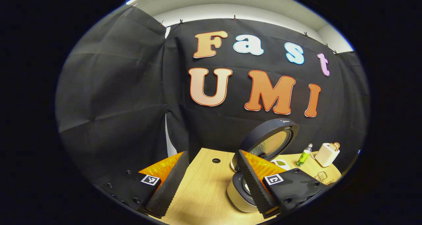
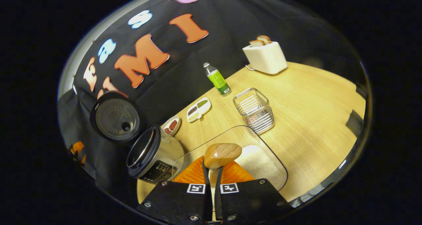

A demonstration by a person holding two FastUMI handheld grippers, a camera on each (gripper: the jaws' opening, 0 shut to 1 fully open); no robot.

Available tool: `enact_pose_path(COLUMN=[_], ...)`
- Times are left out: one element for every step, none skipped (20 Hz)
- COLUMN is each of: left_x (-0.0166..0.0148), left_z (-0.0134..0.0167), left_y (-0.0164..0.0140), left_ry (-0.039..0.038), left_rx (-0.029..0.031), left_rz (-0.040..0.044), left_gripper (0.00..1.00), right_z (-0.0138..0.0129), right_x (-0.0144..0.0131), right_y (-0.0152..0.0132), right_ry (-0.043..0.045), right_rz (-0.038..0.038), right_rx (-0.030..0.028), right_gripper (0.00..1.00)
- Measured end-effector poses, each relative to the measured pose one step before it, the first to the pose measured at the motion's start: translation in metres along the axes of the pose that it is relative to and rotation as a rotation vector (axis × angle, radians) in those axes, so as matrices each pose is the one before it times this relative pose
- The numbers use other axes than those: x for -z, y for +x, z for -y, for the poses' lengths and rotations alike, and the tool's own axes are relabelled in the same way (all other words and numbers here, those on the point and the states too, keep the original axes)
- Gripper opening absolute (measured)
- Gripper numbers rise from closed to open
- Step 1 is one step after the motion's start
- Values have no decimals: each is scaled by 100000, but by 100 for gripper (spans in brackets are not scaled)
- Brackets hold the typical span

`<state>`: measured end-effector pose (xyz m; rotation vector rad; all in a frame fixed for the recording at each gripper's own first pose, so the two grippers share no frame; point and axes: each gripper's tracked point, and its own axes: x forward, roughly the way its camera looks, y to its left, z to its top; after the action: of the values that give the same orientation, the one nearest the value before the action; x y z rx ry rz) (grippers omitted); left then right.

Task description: Close the left gripper, press the button to open the rice cooker; take a wooden spoon from the chopstick holder with the right hand, scoop a spoonful of rice and pour it into the rice cooker, then put the wooden spoon back into the chopstick holder.

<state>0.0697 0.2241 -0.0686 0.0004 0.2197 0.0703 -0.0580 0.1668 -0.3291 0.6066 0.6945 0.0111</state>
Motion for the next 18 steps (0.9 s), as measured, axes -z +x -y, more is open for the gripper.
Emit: enact_pose_path(left_x=[-70, -66, -180, 37, -49, 52, 47, 131, -18, -18, -99, 11, -48, -87, -105, 27, 27, -18], left_z=[24, 27, 15, 127, 110, 108, 195, 89, 224, 182, 13, 100, 49, -3, -19, -20, -94, -84], left_y=[-2, -41, 28, 17, 13, 18, 86, -62, -18, -11, -29, 12, -29, 14, 38, 61, -23, -73], left_ry=[322, 378, 231, 1, -179, -297, -271, -236, -127, -1, 124, 139, 119, 175, 116, 18, -5, -22], left_rx=[-9, 43, 34, 83, 108, 131, 150, 232, 235, 209, 142, 157, 72, -18, -101, -54, -138, -28], left_rz=[113, 212, 253, 135, 52, -11, -172, -174, -31, 134, 161, 210, 170, 262, 338, 107, -13, 52], left_gripper=[97, 97, 97, 97, 97, 97, 97, 97, 97, 98, 98, 98, 98, 98, 98, 98, 98, 98], right_z=[436, 293, 203, 113, 36, -61, -173, -177, -154, -200, -296, -273, -509, -371, -258, -479, -470, -491], right_x=[-131, -158, -30, -166, -134, -65, -36, -50, 1, -83, -117, -115, -179, -241, -195, -175, -77, -197], right_y=[-318, -373, -527, -355, -424, -322, -223, -230, -163, -66, -46, -27, -38, -50, -202, 20, -34, 19], right_ry=[5215, 3879, 3256, 3095, 2986, 2849, 2329, 1847, 1550, 1228, 1452, 1552, 1628, 2263, 1966, 1315, 831, 645], right_rz=[-102, 131, 239, 197, 12, -27, 96, 148, -68, 158, 139, 92, 410, 408, 235, 455, 354, 203], right_rx=[-878, -950, -1069, -1003, -1222, -1224, -1284, -1039, -742, -728, -918, -1001, -1271, -1115, -1017, -877, -634, -551], right_gripper=[2, 2, 2, 2, 2, 2, 2, 2, 2, 2, 2, 2, 2, 2, 2, 2, 2, 2])
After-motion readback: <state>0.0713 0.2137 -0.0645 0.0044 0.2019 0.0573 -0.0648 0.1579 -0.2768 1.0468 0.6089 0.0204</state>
